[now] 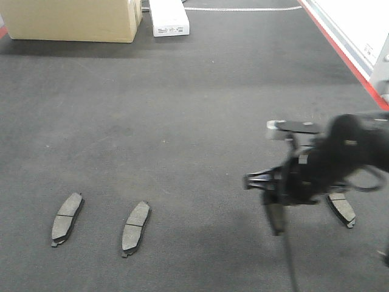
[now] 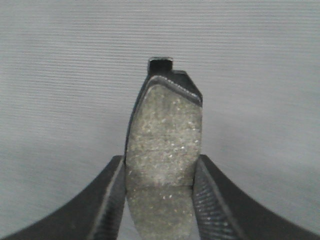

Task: Move and align brake pads A on conveyor
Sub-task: 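Lower the right gripper's brake pad onto the belt and open it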

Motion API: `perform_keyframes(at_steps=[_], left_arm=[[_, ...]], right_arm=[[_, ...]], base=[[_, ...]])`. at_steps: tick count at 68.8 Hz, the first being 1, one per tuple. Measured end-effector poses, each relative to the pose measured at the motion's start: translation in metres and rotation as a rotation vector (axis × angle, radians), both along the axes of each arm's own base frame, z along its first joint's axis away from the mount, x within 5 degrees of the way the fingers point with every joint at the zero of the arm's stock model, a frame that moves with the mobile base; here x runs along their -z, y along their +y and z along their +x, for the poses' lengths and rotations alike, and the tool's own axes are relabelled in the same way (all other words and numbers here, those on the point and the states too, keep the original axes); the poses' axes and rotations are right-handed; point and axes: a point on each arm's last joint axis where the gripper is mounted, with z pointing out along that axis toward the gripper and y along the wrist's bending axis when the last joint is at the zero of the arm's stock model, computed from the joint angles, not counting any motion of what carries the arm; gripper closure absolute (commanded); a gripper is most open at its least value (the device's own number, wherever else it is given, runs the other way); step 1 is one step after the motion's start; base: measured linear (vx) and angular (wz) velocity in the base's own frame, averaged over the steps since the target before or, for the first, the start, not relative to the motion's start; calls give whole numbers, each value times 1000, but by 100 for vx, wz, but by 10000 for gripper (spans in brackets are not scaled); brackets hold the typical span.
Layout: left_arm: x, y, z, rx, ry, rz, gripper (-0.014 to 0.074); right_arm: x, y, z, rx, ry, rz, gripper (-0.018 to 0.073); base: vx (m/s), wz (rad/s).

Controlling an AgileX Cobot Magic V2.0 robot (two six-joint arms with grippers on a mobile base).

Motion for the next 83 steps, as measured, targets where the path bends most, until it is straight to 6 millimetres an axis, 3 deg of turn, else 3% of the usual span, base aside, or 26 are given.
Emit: perform_keyframes(at_steps=[11, 20, 33, 45, 57, 69, 76, 83], left_arm=[[0, 0, 0, 0, 0, 0, 147], [0, 0, 0, 0, 0, 1, 147], [0, 0, 0, 0, 0, 1, 147], [0, 0, 0, 0, 0, 1, 147], [0, 0, 0, 0, 0, 1, 147], [0, 0, 0, 0, 0, 1, 147], [0, 0, 0, 0, 0, 1, 147], [0, 0, 0, 0, 0, 1, 147]], right_arm=[[22, 19, 15, -26, 93, -20, 422], [41, 24, 26, -30, 159, -46, 280], [43, 27, 37, -43, 137, -54, 69], [39, 18, 40, -35, 127, -70, 10], [10, -6, 38, -13, 92, -63, 10], [-43, -38, 24, -24, -23, -56, 10], [-70, -54, 5, -32, -114, -49, 10], [-90, -69, -27, -8, -226, -38, 10]], base=[[0, 0], [0, 0], [0, 0], [0, 0], [0, 0], [0, 0], [0, 0], [0, 0]])
